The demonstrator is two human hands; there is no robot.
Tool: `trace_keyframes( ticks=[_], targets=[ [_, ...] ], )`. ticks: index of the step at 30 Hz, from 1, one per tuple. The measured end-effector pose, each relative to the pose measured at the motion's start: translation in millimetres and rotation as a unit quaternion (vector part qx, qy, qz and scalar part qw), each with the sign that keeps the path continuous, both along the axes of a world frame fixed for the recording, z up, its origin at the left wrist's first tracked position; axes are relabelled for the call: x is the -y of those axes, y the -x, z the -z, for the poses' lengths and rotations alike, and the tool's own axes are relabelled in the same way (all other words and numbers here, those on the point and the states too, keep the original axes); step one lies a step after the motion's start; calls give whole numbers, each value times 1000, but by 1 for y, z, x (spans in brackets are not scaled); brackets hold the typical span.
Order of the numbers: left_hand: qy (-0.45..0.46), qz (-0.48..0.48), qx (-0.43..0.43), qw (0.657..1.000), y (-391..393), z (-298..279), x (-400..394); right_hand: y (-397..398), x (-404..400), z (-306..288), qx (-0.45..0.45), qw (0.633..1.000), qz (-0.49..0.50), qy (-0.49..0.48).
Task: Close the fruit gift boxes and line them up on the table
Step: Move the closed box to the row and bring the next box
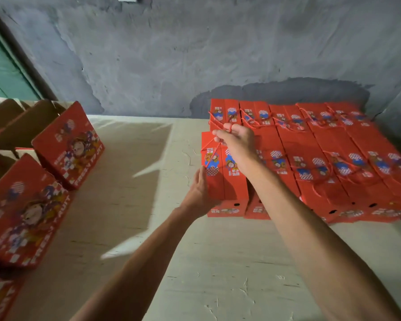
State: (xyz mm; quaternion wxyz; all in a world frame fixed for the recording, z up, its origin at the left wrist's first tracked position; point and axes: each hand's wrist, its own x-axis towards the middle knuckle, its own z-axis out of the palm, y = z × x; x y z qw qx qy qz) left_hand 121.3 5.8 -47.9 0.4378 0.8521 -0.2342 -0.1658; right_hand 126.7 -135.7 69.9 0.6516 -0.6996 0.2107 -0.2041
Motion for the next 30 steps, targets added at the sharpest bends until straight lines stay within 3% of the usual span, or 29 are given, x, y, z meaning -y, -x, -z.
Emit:
trace_keyframes(
  ticks=[10, 17, 24, 30],
  targets=[
    [-3, 25, 7, 1000, -38, 23, 33, -33, 48, 26, -20, 999, 24, 5],
    [-66, 40, 9, 997, -54, 30, 35, -38, 58, 40, -27, 998, 17, 46],
    [-86, 42, 1, 995, -57, 30, 35, -32, 51, 56, -82, 987, 5, 140],
    [-63, -1, -34, 997, -49, 23, 35, -17, 40, 54, -138, 947, -17, 289]
  ],
)
